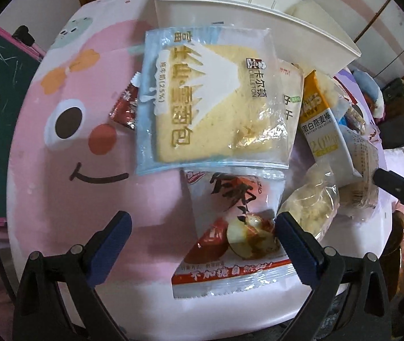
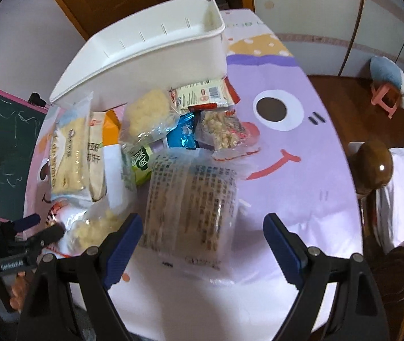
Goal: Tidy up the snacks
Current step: 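Grasp the red-white apple-chip packet with the left gripper while the right grasps the clear printed biscuit bag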
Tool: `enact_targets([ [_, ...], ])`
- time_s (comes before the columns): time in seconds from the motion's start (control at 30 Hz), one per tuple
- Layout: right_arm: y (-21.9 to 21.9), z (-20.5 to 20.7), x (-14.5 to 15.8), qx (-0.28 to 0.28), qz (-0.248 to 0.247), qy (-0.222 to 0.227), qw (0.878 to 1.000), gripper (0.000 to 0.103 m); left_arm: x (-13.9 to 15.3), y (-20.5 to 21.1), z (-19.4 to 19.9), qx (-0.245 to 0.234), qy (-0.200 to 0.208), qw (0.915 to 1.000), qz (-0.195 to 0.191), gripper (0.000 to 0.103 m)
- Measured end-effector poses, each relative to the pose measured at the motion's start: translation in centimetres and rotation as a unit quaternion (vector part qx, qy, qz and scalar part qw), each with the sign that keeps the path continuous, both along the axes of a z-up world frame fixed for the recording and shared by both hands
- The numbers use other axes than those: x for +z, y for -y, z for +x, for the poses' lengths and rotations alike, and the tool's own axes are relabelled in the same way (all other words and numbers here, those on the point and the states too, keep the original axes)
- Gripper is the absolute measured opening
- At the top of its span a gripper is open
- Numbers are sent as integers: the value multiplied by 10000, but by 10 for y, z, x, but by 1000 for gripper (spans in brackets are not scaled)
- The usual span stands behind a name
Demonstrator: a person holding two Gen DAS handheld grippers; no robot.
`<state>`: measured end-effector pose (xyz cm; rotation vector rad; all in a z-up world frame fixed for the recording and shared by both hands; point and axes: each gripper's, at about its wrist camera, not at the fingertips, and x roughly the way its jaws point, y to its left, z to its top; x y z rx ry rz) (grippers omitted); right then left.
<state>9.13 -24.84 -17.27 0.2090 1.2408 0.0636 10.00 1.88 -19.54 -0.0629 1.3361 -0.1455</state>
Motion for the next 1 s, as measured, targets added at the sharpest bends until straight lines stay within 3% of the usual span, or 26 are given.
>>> enact_targets([
  [0.37, -31, 21, -39, 265, -346, -517, 9977, 86, -27, -1, 7, 20, -233, 9996, -136, 101],
  [0.63, -52, 17, -40, 401, -599, -406, 9966, 77, -44, -5, 8, -1, -441, 9989, -183, 100],
  [0.67, -54, 16, -38, 407, -594, -393, 9966, 75, -44, -3, 9, -24, -445, 9989, -166, 97],
  [0.73, -55, 12, -37, 449, -558, -327, 9969, 71, -42, 0, 9, -97, -369, 9991, -180, 81],
  [0.77, -57, 8, -33, 457, -551, -322, 9969, 69, -38, 4, 8, -163, -318, 9991, -217, 58],
  [1.0, -45, -4, -13, 342, -16, -407, 9986, 68, -19, 2, -1, -151, -7, 9998, -124, 51],
])
